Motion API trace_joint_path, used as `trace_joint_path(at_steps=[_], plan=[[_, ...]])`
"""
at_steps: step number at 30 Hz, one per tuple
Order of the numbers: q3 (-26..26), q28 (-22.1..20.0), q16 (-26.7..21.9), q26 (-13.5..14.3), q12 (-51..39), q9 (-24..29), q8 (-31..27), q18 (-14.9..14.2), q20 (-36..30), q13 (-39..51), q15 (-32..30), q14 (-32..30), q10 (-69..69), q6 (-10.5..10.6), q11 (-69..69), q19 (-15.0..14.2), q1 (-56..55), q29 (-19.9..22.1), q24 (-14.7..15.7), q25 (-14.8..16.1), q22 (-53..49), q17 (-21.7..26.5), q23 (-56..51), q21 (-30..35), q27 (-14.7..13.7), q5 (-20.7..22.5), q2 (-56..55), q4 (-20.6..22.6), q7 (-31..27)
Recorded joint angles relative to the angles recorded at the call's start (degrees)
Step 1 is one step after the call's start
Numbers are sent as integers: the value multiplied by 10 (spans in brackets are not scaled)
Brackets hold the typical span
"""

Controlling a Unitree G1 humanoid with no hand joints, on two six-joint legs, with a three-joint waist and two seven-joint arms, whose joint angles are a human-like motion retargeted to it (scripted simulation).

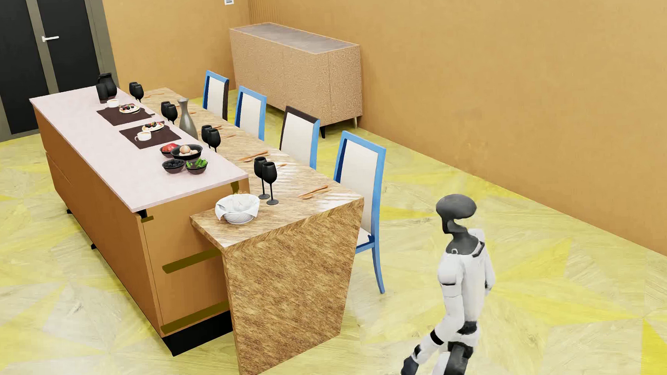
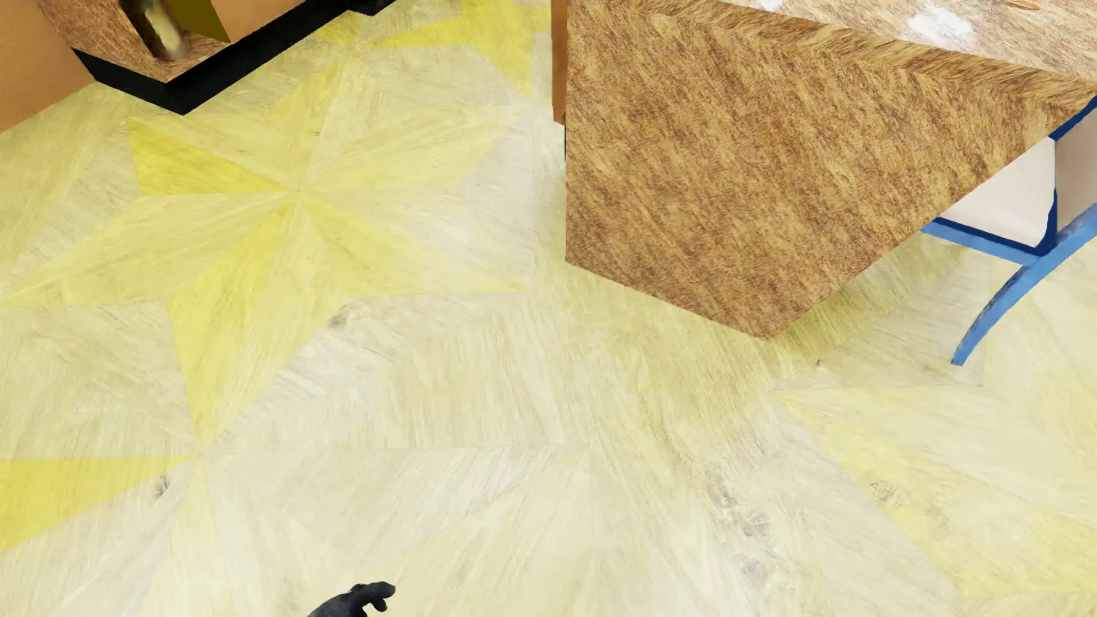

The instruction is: Walk to the chair

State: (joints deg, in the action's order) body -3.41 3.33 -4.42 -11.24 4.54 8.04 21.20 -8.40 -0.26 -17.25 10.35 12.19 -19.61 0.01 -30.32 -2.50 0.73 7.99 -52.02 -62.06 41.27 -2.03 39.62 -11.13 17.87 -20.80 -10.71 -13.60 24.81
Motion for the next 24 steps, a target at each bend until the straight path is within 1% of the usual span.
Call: trace_joint_path(at_steps=[1,2,3,4,5,6,7,8,9,10,11,12,13,14,15,16,17,18,19,20,22,23,24], plan=[[0,-2,-1,-3,3,-2,63,-11,-1,0,-10,-1,-2,0,14,7,7,5,5,-3,-7,-1,2,-6,4,-22,17,-9,8],[-1,-4,-5,-3,10,-4,101,-25,1,4,-30,-2,-6,-1,21,-5,13,10,13,-5,-16,-4,6,-11,7,-29,31,-21,15],[-3,-10,-11,-2,19,-5,101,-41,2,9,-28,-4,-12,-1,17,-37,19,17,19,-3,-26,-8,10,-16,10,-20,35,-37,19],[-6,-15,-20,-1,30,-5,97,-53,3,18,-14,-12,-18,1,10,-37,24,18,25,-4,-34,-11,18,-14,9,-2,36,-57,17],[-7,-19,-27,-3,45,-4,100,-59,6,28,2,-29,-32,5,0,-26,22,13,28,-6,-41,-11,30,-9,4,20,39,-83,12],[-7,-17,-36,-4,57,-2,103,-56,5,44,13,-56,-68,10,1,-13,12,6,32,-9,-44,-13,42,-2,0,49,45,-119,4],[-6,-13,-44,-6,69,-1,102,-14,3,60,21,-89,-120,17,10,0,-12,0,33,-22,-45,-10,52,12,-4,83,53,-157,-6],[-4,-10,-46,-12,86,1,99,98,0,75,25,-113,-177,26,25,13,-37,4,33,-35,-45,-7,62,23,-11,117,63,-200,3],[0,-6,-44,-16,102,3,91,151,-3,92,27,-103,-234,35,43,25,-62,5,32,-40,-45,-3,66,28,-20,149,76,-226,7],[9,-2,-38,-19,120,6,74,166,-5,113,29,-76,-299,43,59,36,-99,-3,28,-39,-47,2,64,33,-26,176,87,-221,-22],[20,1,-27,-21,136,9,51,164,-1,132,30,-64,-365,50,72,46,-143,-19,29,-37,-49,10,60,43,-36,199,97,-195,-63],[30,-1,-13,-22,154,10,25,156,4,152,31,-55,-422,54,82,55,-185,-35,32,-40,-50,21,56,60,-46,219,106,-160,-97],[38,-3,1,-23,167,11,-2,150,10,171,33,-55,-463,57,91,63,-222,-53,33,-48,-46,33,51,82,-57,238,114,-128,-111],[46,0,14,-23,180,11,-29,142,11,191,34,-56,-484,59,102,71,-253,-70,34,-60,-42,44,44,110,-68,257,122,-104,-107],[52,4,22,-20,190,11,-58,146,6,210,34,-58,-491,61,113,80,-280,-82,29,-68,-39,51,37,136,-77,276,133,-78,-101],[58,12,25,-17,198,11,-87,143,-6,226,35,-62,-482,62,124,88,-307,-92,21,-77,-32,56,28,163,-84,293,145,-41,-104],[62,23,26,-12,203,11,-113,137,-18,237,35,-69,-457,62,138,96,-332,-98,14,-79,-27,57,16,186,-92,309,160,8,-117],[63,36,24,-6,207,10,-139,126,-30,245,36,-72,-415,62,148,105,-349,-102,5,-74,-26,55,3,204,-100,325,175,54,-127],[63,45,22,-1,209,9,-162,116,-36,250,36,-80,-349,62,158,114,-353,-106,0,-68,-28,53,-9,223,-107,338,188,85,-117],[62,48,21,1,211,6,-185,102,-33,254,37,-87,-263,62,164,121,-346,-110,0,-61,-32,50,-19,241,-113,351,198,105,-93],[59,36,19,-2,216,2,-228,72,-13,253,39,-94,-70,62,167,137,-310,-120,7,-45,-45,45,-34,277,-125,375,221,140,-47],[57,27,18,-6,217,1,-247,75,-1,248,38,-93,3,61,162,143,-285,-127,11,-39,-51,45,-36,292,-128,386,234,150,-32],[57,19,15,-10,216,0,-264,85,11,240,32,-87,33,58,150,150,-263,-132,16,-36,-54,45,-34,305,-128,396,251,156,-31]])
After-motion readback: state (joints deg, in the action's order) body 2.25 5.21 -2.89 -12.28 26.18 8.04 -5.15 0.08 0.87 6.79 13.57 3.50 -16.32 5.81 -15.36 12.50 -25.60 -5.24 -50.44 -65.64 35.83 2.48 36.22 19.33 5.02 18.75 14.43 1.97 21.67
